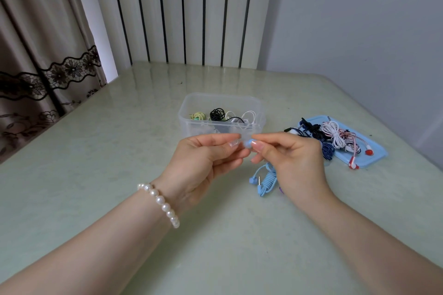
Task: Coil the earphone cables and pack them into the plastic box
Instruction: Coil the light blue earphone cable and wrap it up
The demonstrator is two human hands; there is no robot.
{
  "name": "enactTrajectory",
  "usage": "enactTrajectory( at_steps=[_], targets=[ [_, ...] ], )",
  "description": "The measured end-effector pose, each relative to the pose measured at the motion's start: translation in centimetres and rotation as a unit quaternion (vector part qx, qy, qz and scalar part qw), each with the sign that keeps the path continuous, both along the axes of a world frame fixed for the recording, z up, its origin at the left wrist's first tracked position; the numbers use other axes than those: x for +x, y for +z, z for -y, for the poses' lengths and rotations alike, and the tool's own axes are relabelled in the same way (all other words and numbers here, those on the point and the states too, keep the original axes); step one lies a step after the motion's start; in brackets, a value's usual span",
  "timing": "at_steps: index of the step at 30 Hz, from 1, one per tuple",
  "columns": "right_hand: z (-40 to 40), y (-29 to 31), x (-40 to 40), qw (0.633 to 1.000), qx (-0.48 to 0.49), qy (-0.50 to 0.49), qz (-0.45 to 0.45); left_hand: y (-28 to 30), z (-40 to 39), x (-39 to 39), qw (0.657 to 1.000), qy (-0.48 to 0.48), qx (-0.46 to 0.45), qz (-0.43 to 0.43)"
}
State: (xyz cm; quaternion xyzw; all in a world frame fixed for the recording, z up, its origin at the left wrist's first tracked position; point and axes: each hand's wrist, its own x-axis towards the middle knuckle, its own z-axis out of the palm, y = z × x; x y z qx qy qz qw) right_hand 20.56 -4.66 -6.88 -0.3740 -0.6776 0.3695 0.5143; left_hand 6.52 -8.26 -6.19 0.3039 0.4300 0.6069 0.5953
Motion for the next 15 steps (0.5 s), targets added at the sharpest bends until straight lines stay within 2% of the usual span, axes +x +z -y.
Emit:
enactTrajectory(
  at_steps=[4, 7, 15],
  targets=[
    [0.18, 0.78, 0.36, 0.989, -0.14, 0.035, -0.044, -0.39, -0.33, -0.13, 1.0, 0.007, -0.003, -0.023],
    [0.26, 0.97, 0.51, 0.984, -0.159, 0.046, -0.064, -0.46, -0.28, -0.06, 0.999, -0.003, 0.009, -0.032],
    [0.63, 1.2, 0.42, 0.982, -0.18, 0.046, -0.04, -0.72, -0.3, -0.02, 0.996, -0.018, 0.029, -0.085]
  ],
)
